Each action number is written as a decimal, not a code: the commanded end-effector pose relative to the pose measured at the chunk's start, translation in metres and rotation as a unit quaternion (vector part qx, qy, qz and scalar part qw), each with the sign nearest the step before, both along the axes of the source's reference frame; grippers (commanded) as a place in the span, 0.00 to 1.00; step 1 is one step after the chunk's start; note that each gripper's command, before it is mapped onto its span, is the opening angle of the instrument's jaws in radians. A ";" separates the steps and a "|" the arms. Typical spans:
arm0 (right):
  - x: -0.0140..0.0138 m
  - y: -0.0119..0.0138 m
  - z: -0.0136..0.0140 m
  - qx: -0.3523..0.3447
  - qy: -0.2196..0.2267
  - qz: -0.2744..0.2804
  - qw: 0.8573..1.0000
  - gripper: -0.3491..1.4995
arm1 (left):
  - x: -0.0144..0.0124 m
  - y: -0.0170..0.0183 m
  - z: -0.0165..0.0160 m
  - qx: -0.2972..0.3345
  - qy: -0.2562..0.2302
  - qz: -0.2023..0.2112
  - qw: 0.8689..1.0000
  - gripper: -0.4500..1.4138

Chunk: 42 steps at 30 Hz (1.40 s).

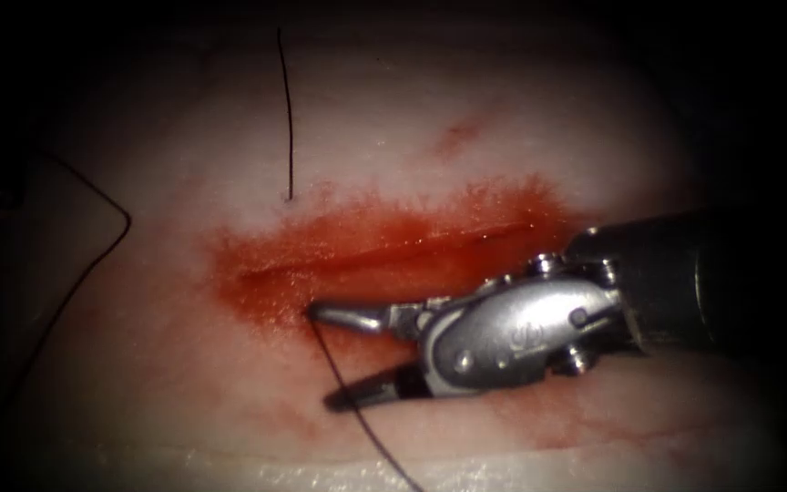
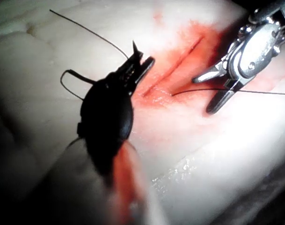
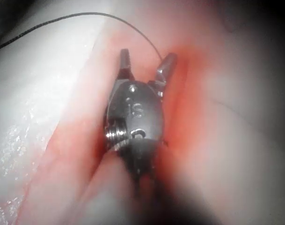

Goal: Wound Closure
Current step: Grasp suture with right hand near the wound and pull away to lengthen working end. Repeat until only a short tail remains.

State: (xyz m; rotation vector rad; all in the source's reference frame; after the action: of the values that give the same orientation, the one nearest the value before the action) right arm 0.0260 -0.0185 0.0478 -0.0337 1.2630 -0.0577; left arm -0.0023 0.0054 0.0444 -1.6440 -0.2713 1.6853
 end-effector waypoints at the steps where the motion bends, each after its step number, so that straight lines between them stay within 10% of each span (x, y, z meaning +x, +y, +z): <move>1: 0.0009 0.0004 0.0011 -0.002 -0.002 0.002 1.000 0.83 | -0.0005 -0.0001 0.0006 0.000 -0.001 0.000 1.000 0.00; 11: 0.0018 0.0013 0.0027 0.022 -0.006 0.010 1.000 0.74 | -0.0005 -0.0001 0.0006 0.000 -0.001 0.000 1.000 0.00; 15: 0.0018 0.0008 0.0025 0.031 -0.017 -0.013 0.999 0.00 | -0.0005 -0.0001 0.0006 0.000 -0.001 0.000 1.000 0.00; 42: -0.0014 -0.0049 -0.0061 0.051 -0.010 -0.045 0.998 0.00 | -0.0006 -0.0001 0.0007 0.000 -0.001 0.000 1.000 0.00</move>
State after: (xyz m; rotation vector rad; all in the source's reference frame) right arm 0.0239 -0.0228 0.0413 0.1084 1.2429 -0.0729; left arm -0.0023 0.0055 0.0445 -1.6439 -0.2709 1.6851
